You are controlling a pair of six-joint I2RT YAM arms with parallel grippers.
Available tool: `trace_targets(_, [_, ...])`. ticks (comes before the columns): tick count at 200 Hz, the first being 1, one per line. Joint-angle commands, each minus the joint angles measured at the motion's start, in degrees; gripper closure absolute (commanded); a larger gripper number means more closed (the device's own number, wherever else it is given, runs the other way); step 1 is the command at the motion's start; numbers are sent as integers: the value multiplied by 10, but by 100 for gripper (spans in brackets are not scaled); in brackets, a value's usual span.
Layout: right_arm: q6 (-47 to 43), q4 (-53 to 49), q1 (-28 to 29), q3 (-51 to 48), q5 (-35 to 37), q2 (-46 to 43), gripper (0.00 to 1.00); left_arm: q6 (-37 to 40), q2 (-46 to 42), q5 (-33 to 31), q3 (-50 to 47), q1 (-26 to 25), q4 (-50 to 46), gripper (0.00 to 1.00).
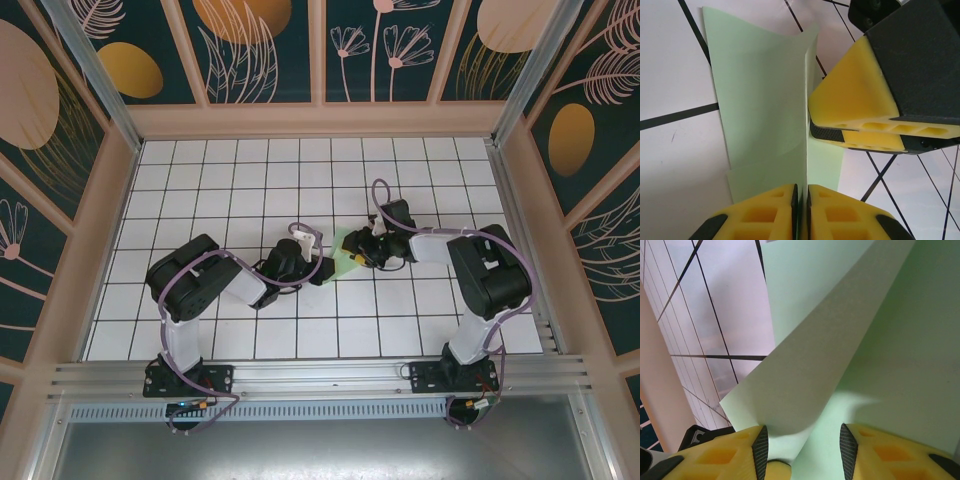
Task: Fold a paper plane with a square sheet of paper (pick it up from the middle)
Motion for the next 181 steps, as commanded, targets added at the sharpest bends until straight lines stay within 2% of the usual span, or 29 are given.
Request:
trace_targets(1, [-17,7,5,11,3,12,55,-11,11,16,5,-2,7,82])
trace_targets(81, [-25,-19,11,16,27,33,51,-16,15,36,23,-2,-19,76])
trace_targets(110, [-31,-43,13,21,47,34,51,-17,-21,12,13,-1,-49,70])
trace_targets(144, [-42,-70,13,28,73,38,51,-39,-90,-42,-9,-1,-99,59])
trace_targets(181, [-49,-95,18,34,101,47,51,-90,-145,-73,-21,-1,-135,60])
